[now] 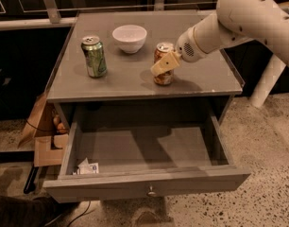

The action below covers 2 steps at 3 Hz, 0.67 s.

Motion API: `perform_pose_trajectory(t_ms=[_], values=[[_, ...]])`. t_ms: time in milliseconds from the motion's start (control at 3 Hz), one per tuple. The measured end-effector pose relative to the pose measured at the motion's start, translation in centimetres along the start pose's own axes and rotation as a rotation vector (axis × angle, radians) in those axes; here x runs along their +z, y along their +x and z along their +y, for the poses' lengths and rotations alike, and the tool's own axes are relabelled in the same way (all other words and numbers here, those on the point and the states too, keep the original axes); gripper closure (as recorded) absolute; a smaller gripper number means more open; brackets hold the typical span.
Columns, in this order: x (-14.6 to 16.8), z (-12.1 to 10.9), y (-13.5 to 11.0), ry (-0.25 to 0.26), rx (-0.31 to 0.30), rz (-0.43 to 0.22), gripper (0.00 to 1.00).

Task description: Pick orange can from top drawer and place on counter

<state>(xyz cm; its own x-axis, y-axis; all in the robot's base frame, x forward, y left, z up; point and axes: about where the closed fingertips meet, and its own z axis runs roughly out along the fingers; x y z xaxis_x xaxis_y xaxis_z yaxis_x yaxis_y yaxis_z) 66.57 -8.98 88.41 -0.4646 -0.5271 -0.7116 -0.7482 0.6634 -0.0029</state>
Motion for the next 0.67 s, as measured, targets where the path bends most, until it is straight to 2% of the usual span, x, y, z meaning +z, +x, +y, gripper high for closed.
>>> perform_pose_trajectory(t_ms=[667], values=[[0.01,0.00,0.00,0.000,0.000,0.000,0.00]])
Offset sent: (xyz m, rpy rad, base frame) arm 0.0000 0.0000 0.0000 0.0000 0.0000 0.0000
